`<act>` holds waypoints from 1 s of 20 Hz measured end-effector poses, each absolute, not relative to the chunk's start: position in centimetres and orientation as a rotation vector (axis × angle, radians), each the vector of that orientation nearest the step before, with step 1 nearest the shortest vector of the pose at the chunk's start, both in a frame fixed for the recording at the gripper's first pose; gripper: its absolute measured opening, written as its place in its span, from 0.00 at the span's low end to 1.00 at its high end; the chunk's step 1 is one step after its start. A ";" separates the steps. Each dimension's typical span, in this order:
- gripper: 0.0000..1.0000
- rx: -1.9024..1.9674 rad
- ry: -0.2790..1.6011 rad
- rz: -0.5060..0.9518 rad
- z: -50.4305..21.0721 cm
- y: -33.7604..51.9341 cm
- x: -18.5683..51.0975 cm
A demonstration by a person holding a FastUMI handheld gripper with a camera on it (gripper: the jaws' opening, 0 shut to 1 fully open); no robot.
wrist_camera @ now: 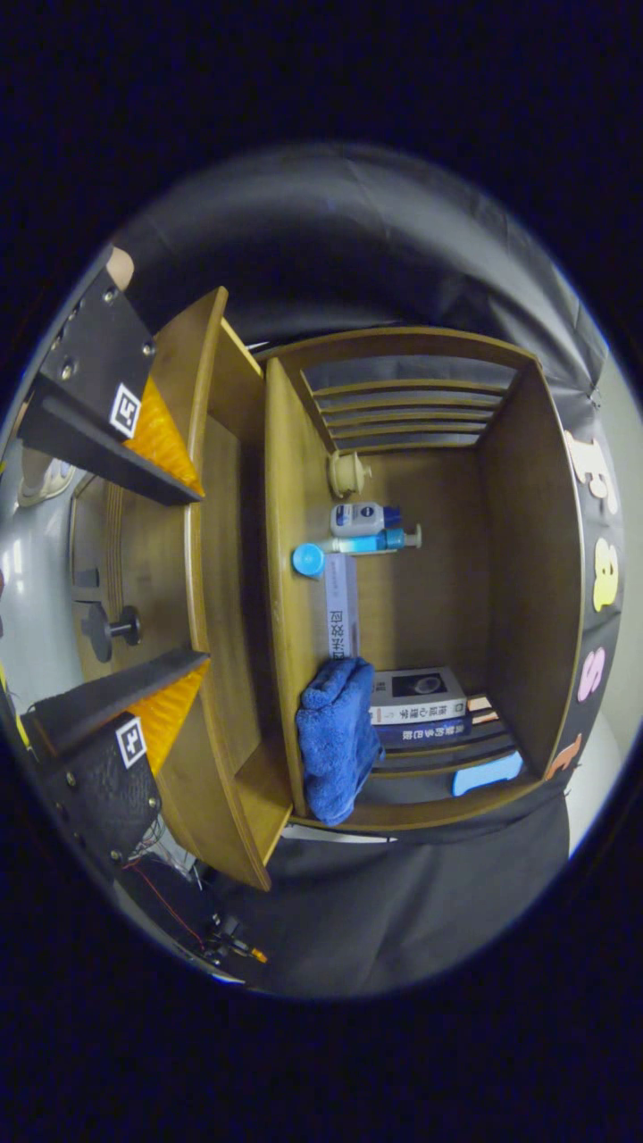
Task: Pull open the drawer, take out the items inside it, and place them on the countertop above the cabinet.
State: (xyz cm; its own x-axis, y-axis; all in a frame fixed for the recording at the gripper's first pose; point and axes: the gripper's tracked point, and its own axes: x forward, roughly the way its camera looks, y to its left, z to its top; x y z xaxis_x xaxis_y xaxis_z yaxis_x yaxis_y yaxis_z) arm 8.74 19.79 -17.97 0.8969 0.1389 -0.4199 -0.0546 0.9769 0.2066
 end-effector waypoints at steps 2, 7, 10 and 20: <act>0.98 0.191 0.449 0.103 -18.1 19.8 9.2; 0.98 0.220 0.462 0.097 -18.5 19.9 10.3; 0.98 0.205 0.466 0.084 -18.6 20.6 11.7; 0.98 0.195 0.458 0.070 -19.3 21.4 14.9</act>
